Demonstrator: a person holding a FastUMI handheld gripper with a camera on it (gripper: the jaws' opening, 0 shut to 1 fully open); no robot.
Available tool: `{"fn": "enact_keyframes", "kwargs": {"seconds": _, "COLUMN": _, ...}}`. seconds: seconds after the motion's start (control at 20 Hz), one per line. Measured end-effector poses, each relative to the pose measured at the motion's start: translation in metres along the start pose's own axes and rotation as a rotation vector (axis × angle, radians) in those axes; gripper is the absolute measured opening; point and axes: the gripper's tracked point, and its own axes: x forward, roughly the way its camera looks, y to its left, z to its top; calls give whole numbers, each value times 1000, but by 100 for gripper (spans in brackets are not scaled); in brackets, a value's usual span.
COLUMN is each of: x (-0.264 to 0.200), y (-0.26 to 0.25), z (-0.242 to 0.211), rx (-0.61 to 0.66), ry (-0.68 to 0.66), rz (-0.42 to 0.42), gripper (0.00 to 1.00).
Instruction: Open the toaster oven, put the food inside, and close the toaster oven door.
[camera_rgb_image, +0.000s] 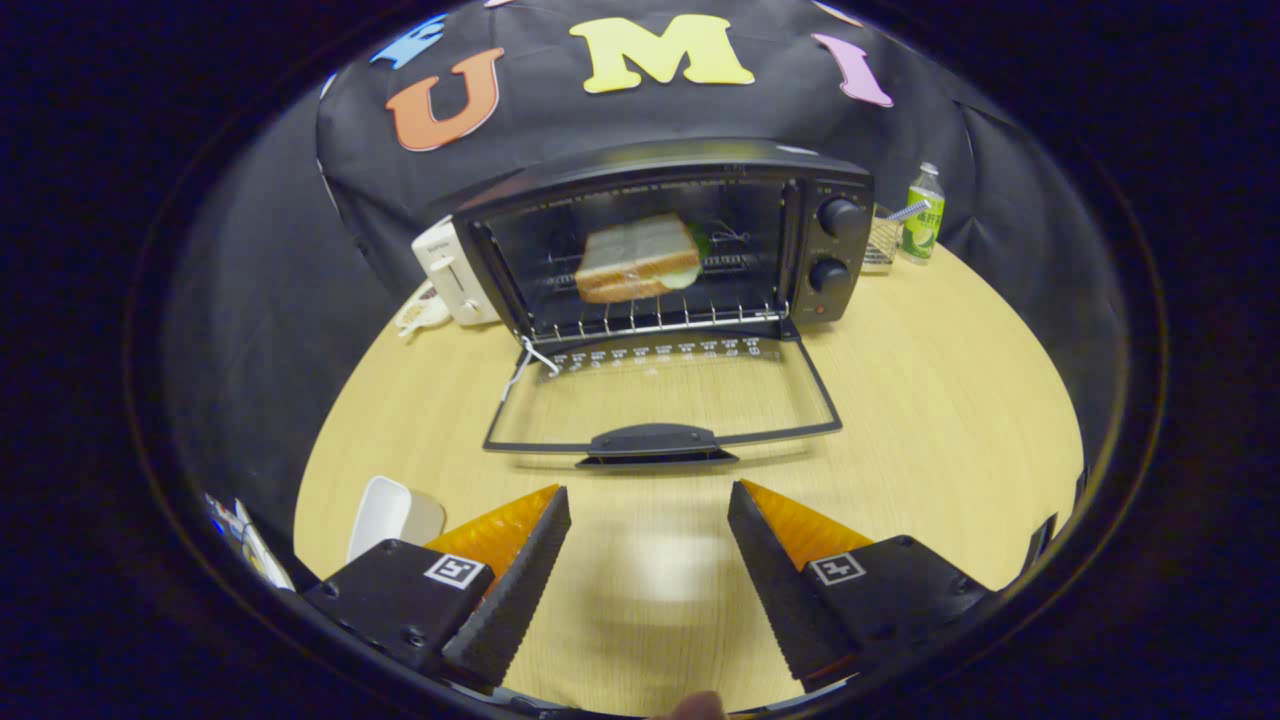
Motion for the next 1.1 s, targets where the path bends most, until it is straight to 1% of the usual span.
{"fn": "enact_keyframes", "kwargs": {"seconds": 0.15, "x": 26, "y": -6, "z": -8, "rx": -5, "ry": 13, "rz": -21, "gripper": 100}}
{"fn": "enact_keyframes", "kwargs": {"seconds": 0.35, "x": 45, "y": -9, "z": -10, "rx": 10, "ry": 35, "rz": -36, "gripper": 100}}
{"fn": "enact_keyframes", "kwargs": {"seconds": 0.6, "x": 47, "y": -11, "z": -1, "rx": -24, "ry": 15, "rz": -58, "gripper": 100}}
{"fn": "enact_keyframes", "kwargs": {"seconds": 0.75, "x": 37, "y": -9, "z": 4, "rx": -29, "ry": 18, "rz": -57, "gripper": 100}}
{"fn": "enact_keyframes", "kwargs": {"seconds": 0.9, "x": 16, "y": -5, "z": 26, "rx": -15, "ry": -14, "rz": -48, "gripper": 100}}
{"fn": "enact_keyframes", "kwargs": {"seconds": 1.0, "x": 2, "y": -3, "z": 55, "rx": -6, "ry": -70, "rz": -49, "gripper": 100}}
{"fn": "enact_keyframes", "kwargs": {"seconds": 1.1, "x": -10, "y": -1, "z": 84, "rx": -24, "ry": -134, "rz": -45, "gripper": 100}}
